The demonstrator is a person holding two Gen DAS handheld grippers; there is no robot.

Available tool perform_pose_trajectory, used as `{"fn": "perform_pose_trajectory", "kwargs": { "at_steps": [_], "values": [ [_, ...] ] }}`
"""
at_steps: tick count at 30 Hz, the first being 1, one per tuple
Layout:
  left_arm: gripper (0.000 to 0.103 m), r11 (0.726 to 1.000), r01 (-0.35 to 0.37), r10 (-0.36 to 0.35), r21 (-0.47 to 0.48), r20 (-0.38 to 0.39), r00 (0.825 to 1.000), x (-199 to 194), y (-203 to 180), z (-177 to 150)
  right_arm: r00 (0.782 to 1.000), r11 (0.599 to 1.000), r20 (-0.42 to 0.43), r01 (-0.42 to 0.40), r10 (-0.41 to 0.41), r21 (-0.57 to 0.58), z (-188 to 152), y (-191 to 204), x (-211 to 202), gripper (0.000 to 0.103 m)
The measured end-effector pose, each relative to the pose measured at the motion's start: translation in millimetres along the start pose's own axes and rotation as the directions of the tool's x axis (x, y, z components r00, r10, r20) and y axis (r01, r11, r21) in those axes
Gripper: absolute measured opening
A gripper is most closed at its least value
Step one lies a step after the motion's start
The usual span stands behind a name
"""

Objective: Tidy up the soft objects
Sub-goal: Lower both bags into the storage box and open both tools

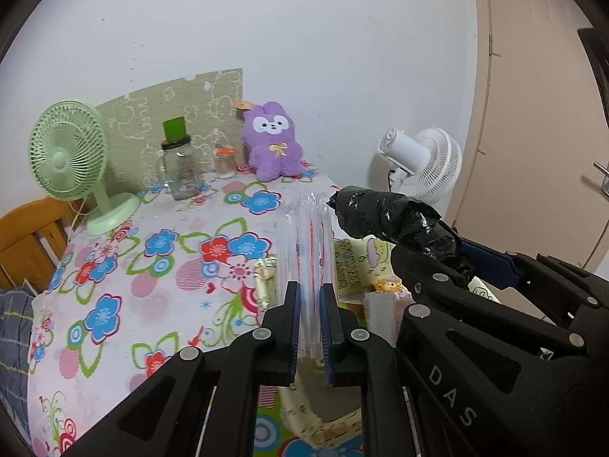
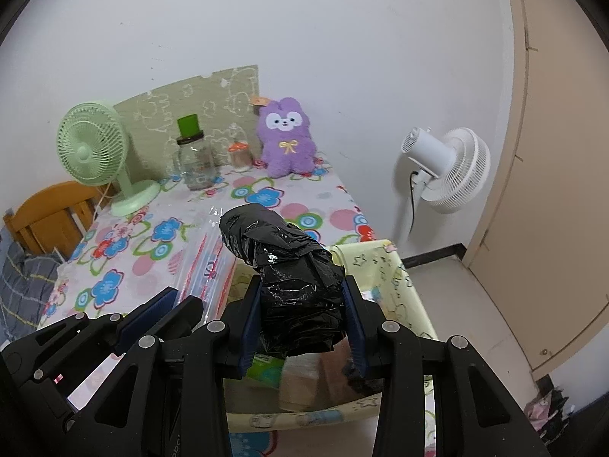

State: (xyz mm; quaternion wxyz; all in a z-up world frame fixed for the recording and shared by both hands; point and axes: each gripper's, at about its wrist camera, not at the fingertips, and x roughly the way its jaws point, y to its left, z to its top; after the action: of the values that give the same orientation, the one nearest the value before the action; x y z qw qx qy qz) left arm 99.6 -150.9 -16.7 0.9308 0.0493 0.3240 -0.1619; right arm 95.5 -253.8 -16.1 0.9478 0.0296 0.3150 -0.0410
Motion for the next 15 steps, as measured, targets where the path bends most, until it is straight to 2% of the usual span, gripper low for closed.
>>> {"fn": "perform_pose_trajectory", "kwargs": {
  "at_steps": [9, 11, 15],
  "values": [
    [0.011, 1.0, 0.02, -0.02, 0.012, -0.03, 0.999, 17, -11, 2, 0.999, 1.0, -0.027, 0.021, -0.021, 0.02, -2, -18, 13, 0.043],
    [0.021, 0.999, 0.034, -0.033, 0.006, -0.038, 0.999, 21, -13, 1, 0.999, 0.999, -0.031, 0.026, -0.025, 0.022, -2, -21, 15, 0.043],
    [0.022, 0.999, 0.053, -0.053, 0.012, -0.045, 0.998, 26, -19, 1, 0.999, 0.999, -0.038, 0.033, -0.032, 0.028, -4, -27, 19, 0.043]
  ]
}}
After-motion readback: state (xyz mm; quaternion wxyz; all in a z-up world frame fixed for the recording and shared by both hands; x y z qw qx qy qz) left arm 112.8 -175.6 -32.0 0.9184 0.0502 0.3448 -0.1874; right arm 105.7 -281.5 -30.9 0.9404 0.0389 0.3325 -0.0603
